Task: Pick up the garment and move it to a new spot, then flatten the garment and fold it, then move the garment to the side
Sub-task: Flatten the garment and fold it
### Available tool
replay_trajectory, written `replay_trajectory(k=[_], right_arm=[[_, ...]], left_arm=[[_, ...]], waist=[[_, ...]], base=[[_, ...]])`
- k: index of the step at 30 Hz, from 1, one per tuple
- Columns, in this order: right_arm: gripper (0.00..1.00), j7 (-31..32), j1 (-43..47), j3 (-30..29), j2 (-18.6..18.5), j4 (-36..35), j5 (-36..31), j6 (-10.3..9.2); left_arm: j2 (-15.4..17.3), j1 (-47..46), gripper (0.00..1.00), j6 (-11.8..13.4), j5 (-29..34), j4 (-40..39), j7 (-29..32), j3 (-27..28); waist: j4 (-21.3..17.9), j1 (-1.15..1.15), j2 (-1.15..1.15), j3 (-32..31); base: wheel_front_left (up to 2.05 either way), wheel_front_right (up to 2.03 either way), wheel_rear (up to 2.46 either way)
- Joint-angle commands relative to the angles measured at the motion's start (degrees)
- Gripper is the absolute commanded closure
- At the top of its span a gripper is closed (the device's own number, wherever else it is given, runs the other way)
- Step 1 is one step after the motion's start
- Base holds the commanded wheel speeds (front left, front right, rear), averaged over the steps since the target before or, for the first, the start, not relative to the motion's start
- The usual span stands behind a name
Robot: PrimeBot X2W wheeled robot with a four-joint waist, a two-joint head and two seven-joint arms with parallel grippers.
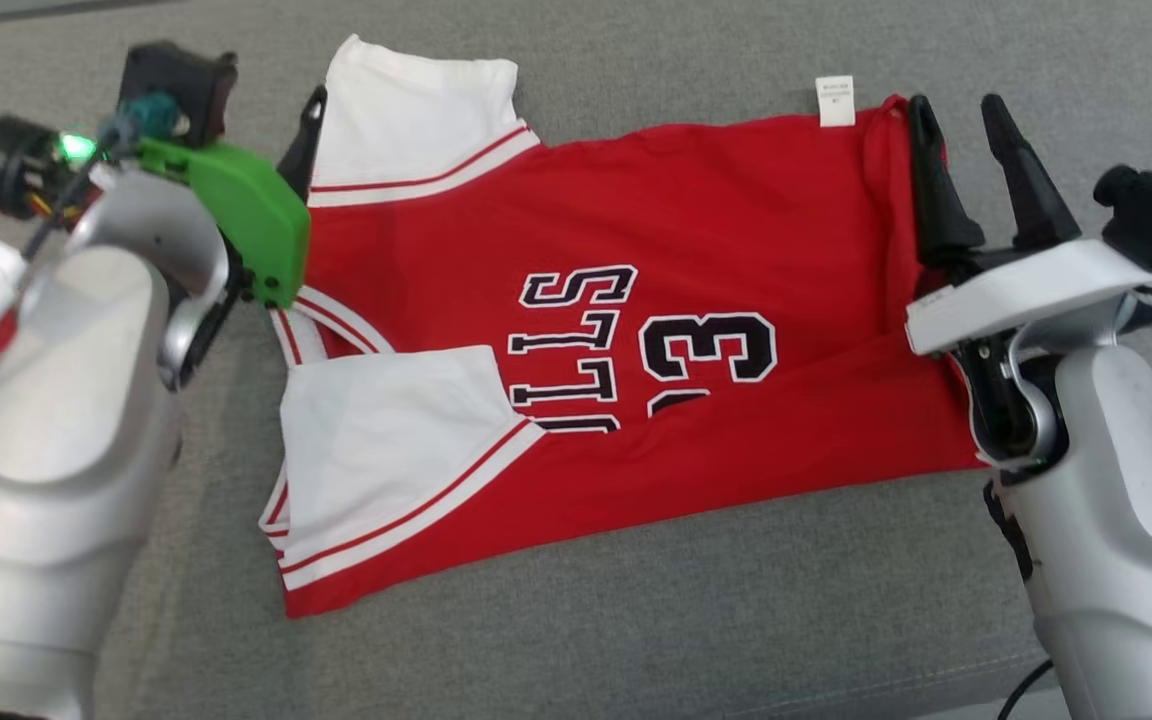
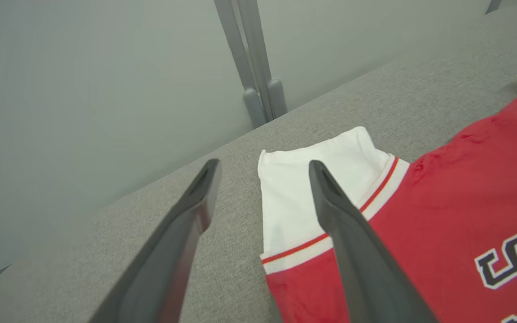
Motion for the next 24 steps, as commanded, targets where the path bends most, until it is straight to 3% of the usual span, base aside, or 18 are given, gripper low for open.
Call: replay_trajectory(k=[1,6,12,18,24], right_arm=[[0.00,0.30,-2.40,0.59,0.35,0.13,-0.08,0.00],[0.00,-0.04,-8.37,2.60,1.80,1.41,1.13,0.00],[0.00,-1.48,-13.10,4.25,2.48,3.11,2.39,0.00],[0.00,-2.67,-15.49,4.79,1.52,4.25,3.43,0.00],[0.00,-3.78,-16.11,5.58,1.81,5.29,4.35,0.00]], left_arm=[[2.28,-3.83,0.00,-0.19,-2.87,0.06,2.34,-2.28],[10.95,-14.89,0.00,-0.10,-12.67,0.69,13.28,-11.72],[17.86,-22.65,0.00,-0.11,-22.26,1.43,20.10,-18.57],[21.23,-26.79,0.00,-0.11,-27.91,1.35,20.95,-24.37],[21.84,-29.17,0.00,-0.12,-31.02,5.02,21.41,-26.80]], waist=[[-4.29,-0.01,0.00,6.64],[-7.16,-0.01,0.00,10.47],[-9.56,-0.01,0.00,13.24],[-10.54,-0.01,0.00,14.88],[-12.03,-0.01,0.00,15.80]], base=[[0.00,0.00,0.00],[0.00,0.00,0.00],[0.00,0.00,0.00],[0.00,0.00,0.00],[0.00,0.00,0.00]])
